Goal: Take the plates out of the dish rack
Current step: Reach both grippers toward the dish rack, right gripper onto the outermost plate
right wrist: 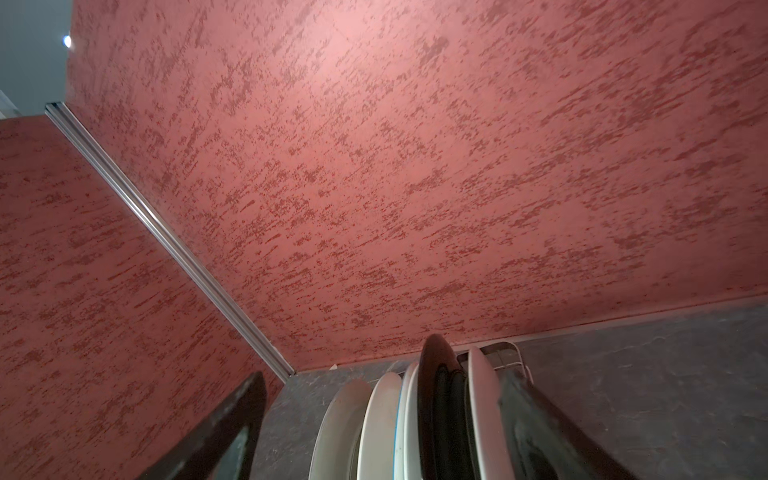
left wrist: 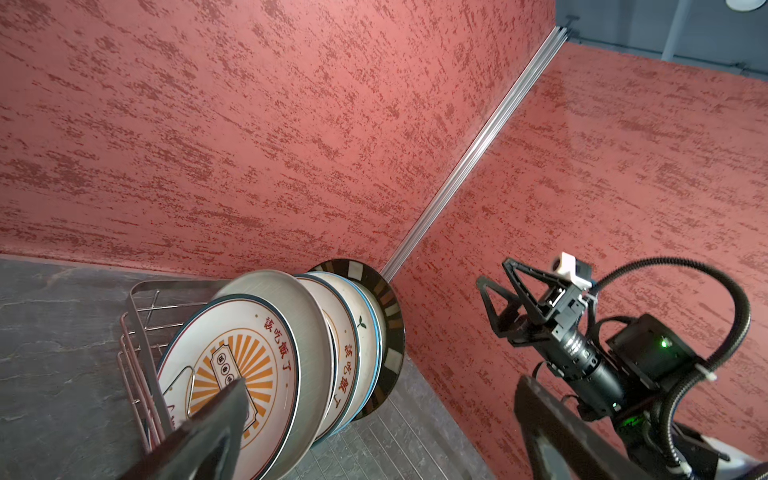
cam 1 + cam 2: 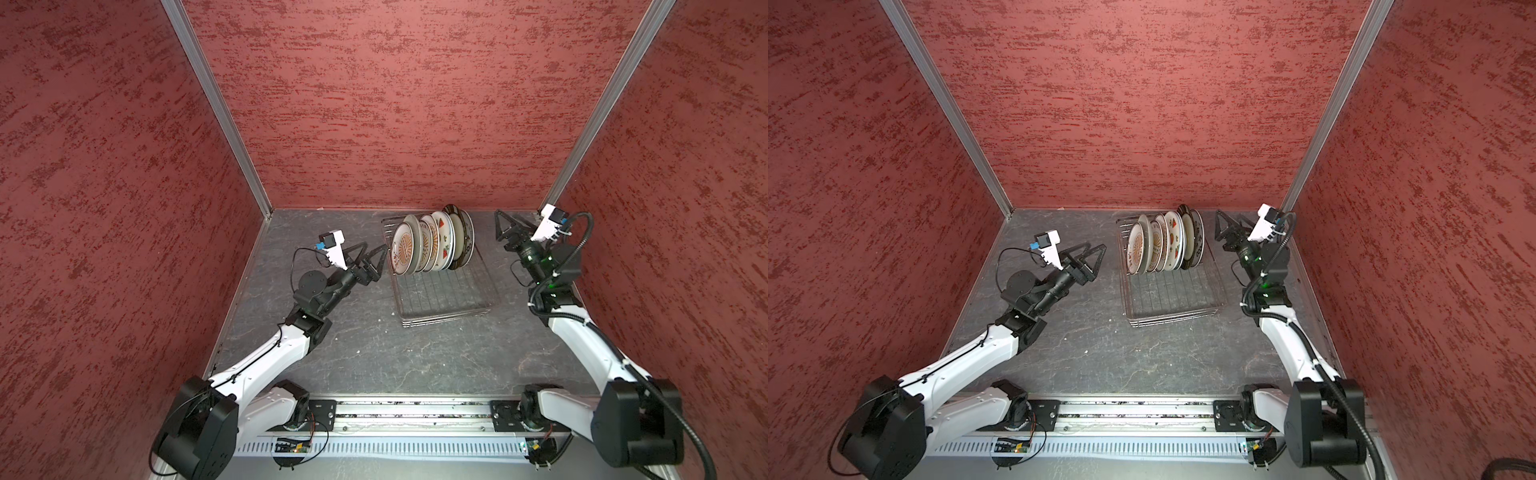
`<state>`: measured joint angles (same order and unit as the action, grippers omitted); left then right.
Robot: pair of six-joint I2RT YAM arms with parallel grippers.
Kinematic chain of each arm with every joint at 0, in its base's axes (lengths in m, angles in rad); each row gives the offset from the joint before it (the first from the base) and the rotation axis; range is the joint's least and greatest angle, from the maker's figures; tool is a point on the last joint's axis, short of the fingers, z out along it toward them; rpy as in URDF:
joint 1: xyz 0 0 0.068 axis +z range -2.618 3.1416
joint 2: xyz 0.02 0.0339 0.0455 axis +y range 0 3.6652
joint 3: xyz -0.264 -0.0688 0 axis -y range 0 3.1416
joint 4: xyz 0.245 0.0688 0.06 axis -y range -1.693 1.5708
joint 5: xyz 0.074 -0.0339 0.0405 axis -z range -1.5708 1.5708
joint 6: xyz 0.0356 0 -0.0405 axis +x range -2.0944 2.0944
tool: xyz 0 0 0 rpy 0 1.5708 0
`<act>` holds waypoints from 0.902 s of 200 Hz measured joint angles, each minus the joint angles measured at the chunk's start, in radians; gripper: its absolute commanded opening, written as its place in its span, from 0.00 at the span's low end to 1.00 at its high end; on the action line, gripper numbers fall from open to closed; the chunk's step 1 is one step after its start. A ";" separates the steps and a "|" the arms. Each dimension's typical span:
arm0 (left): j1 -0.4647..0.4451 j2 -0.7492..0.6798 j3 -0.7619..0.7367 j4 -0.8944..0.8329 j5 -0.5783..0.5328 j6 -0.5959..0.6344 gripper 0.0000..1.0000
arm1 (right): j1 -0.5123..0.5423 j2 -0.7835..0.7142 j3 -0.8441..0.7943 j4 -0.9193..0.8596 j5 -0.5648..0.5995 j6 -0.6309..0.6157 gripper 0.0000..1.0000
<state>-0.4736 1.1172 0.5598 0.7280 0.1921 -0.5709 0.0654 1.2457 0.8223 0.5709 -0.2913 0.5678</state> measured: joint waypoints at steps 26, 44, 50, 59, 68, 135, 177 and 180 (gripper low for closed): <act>-0.013 0.071 0.020 0.005 -0.010 0.011 0.99 | 0.075 0.116 0.146 -0.130 0.067 -0.071 0.83; -0.022 0.118 0.038 0.005 -0.010 0.020 0.99 | 0.132 0.185 0.243 -0.238 0.142 -0.132 0.77; -0.026 0.132 0.043 0.004 -0.010 0.023 0.99 | 0.149 0.208 0.273 -0.270 0.169 -0.153 0.74; -0.032 0.143 0.046 0.005 -0.011 0.027 0.99 | 0.174 0.240 0.317 -0.316 0.211 -0.182 0.70; -0.037 0.153 0.048 0.005 -0.011 0.030 0.99 | 0.190 0.262 0.346 -0.352 0.246 -0.208 0.67; -0.057 0.220 0.091 0.005 -0.017 0.030 0.99 | 0.224 0.409 0.483 -0.573 0.364 -0.314 0.49; -0.070 0.245 0.093 0.021 -0.034 0.020 0.99 | 0.226 0.466 0.523 -0.651 0.388 -0.336 0.42; -0.070 0.249 0.095 0.022 -0.034 0.019 1.00 | 0.226 0.468 0.528 -0.656 0.389 -0.336 0.42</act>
<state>-0.5438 1.3666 0.6548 0.7498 0.1577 -0.5522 0.2916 1.7142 1.3499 -0.0849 0.0982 0.2317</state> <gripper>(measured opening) 0.994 0.428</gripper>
